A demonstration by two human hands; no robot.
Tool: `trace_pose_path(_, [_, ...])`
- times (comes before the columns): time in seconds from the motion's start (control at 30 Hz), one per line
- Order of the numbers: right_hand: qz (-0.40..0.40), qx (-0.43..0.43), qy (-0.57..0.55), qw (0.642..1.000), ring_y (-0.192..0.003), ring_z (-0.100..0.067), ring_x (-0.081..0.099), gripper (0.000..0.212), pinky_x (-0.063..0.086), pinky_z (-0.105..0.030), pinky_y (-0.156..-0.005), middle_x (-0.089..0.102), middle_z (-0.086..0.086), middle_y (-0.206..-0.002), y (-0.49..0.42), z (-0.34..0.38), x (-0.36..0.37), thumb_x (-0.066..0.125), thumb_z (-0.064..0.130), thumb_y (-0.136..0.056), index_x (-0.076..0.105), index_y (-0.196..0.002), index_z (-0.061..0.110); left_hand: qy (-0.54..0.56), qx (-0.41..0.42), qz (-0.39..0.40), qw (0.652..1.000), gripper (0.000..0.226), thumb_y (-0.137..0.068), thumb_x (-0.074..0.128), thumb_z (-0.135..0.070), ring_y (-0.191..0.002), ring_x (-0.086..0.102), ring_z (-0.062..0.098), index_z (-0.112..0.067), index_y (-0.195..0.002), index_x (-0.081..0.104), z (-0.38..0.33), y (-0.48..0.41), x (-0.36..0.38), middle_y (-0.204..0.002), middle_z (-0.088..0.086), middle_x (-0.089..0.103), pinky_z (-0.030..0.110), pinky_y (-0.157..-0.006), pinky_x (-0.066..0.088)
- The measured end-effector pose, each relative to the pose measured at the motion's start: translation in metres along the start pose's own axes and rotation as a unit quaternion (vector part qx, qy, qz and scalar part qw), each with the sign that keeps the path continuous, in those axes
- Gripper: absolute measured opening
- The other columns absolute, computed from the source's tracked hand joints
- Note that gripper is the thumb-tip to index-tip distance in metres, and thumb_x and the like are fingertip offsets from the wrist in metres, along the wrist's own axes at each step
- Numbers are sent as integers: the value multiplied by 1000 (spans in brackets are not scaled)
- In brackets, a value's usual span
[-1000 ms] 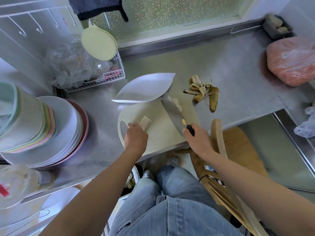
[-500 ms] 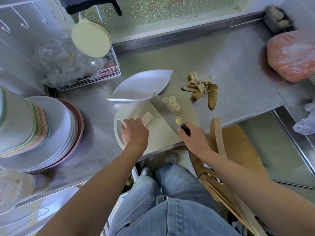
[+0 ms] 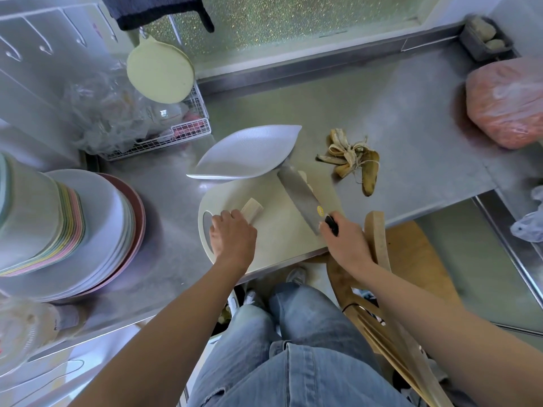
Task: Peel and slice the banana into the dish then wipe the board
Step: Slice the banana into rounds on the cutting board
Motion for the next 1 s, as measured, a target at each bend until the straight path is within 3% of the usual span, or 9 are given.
trace_pose_path(0.1, [23, -39, 30, 999, -57, -10, 48, 18, 33, -23, -49, 51, 5, -61, 3, 8, 1, 50, 30, -95, 47, -80, 21, -13, 21, -12, 1000, 31, -95, 44, -30, -107, 48, 28, -8, -117, 49, -3, -1, -1, -115, 12, 55, 35, -88, 41])
trace_pose_path(0.2, [39, -60, 76, 995, -60, -14, 52, 15, 39, -31, -52, 51, 7, -61, 2, 16, 9, 48, 33, -95, 46, -82, 25, -26, 61, -18, 998, 32, -97, 41, -31, -107, 48, 29, -9, -119, 49, -10, -4, 0, -114, 13, 54, 36, -89, 40])
trace_pose_path(0.47, [75, -43, 216, 973, -66, -20, 50, 39, 34, -31, -59, 47, 2, -65, -11, 30, 17, 47, 50, -91, 43, -68, 20, 72, 79, 1, 994, 47, -89, 60, -39, -113, 49, 25, -21, -131, 48, -3, 0, 0, -127, 6, 46, 37, -90, 47])
trace_pose_path(0.57, [72, -78, 251, 962, -74, -25, 56, 29, 40, -35, -62, 54, -4, -75, -16, 37, 20, 43, 38, -97, 51, -85, 13, 120, 85, -7, 989, 53, -87, 64, -38, -116, 50, 24, -27, -135, 46, 1, 5, -1, -133, 3, 45, 38, -88, 49])
trace_pose_path(0.67, [78, -128, 230, 962, -70, -26, 50, 20, 33, -33, -60, 54, -6, -75, -15, 40, 18, 40, 26, -99, 52, -97, 10, 132, 106, -4, 986, 54, -90, 63, -30, -118, 50, 23, -32, -139, 42, 2, 5, -1, -134, 1, 48, 37, -88, 48])
trace_pose_path(0.8, [64, -167, 200, 963, -58, -19, 42, 16, 28, -31, -54, 35, 9, -57, -14, 44, 9, 41, 24, -99, 48, -88, 14, 125, 155, 7, 980, 57, -89, 61, -19, -111, 56, 25, -35, -140, 42, 4, 0, -3, -127, 1, 55, 36, -85, 50])
trace_pose_path(0.9, [56, -169, 196, 964, -50, -11, 34, 19, 21, -27, -48, 32, 10, -55, -14, 48, 3, 42, 23, -98, 36, -81, 19, 128, 159, 4, 979, 57, -87, 61, -16, -107, 57, 24, -35, -139, 45, 5, -1, -3, -123, 1, 57, 36, -83, 52])
trace_pose_path(1.0, [72, -165, 196, 964, -54, -19, 38, 21, 25, -31, -50, 34, 8, -55, -14, 51, 1, 43, 23, -97, 35, -78, 19, 127, 160, 4, 979, 57, -86, 60, -16, -105, 57, 24, -36, -138, 45, 6, 5, -1, -121, 0, 56, 36, -80, 52])
Point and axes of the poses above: each hand's wrist, its own y-axis away from the middle knuckle, its own x-axis out of the palm, z = x × y, the point moved 1 cm from there along -y, towards the middle knuckle
